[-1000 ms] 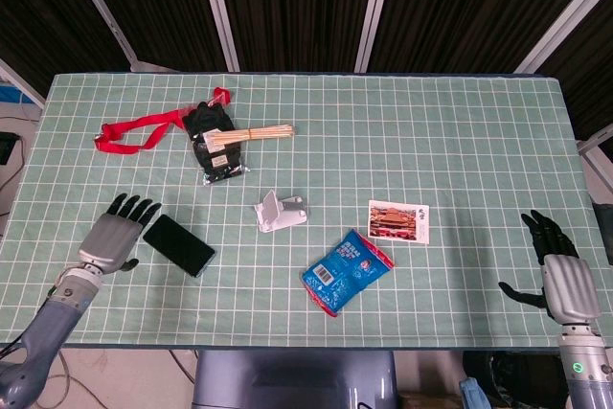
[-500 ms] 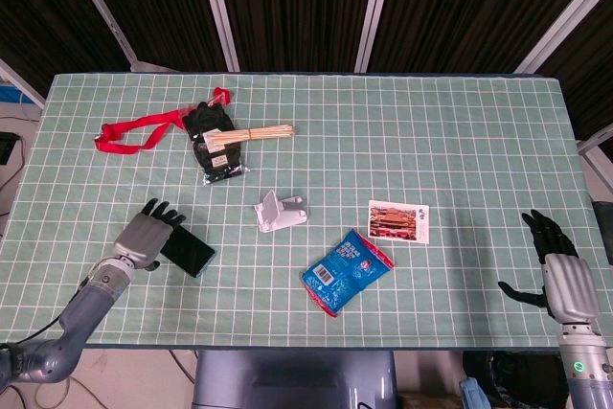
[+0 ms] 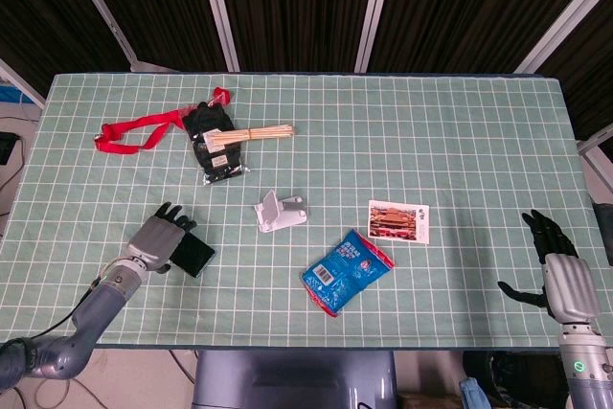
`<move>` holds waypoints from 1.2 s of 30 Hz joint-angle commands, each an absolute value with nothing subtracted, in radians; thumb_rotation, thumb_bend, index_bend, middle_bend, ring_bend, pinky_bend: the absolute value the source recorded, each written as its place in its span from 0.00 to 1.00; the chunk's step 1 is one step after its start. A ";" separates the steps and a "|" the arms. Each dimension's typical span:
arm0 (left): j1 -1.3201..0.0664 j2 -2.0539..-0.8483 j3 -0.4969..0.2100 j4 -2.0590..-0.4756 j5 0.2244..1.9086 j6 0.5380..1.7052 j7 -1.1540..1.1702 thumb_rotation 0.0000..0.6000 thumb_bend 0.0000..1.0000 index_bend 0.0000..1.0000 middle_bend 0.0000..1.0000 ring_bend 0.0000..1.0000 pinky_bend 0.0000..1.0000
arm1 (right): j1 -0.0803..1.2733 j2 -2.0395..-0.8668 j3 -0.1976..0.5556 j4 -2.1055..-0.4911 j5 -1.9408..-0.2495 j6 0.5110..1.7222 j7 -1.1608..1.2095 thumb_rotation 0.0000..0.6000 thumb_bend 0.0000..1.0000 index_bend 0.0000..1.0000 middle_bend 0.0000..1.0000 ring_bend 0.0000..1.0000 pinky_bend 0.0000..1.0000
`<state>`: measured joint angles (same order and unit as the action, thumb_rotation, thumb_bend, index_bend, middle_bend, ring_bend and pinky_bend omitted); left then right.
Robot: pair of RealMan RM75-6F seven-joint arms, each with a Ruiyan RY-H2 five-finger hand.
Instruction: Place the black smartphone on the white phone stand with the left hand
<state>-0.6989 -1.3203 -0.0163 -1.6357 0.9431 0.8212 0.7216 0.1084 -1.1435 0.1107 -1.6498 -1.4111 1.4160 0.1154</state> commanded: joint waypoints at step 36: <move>-0.750 -1.352 0.058 -1.618 0.939 0.853 0.685 1.00 0.36 0.54 0.56 0.10 0.00 | 0.106 -1.142 0.113 -1.652 -1.413 1.421 0.136 1.00 0.10 0.00 0.00 0.00 0.15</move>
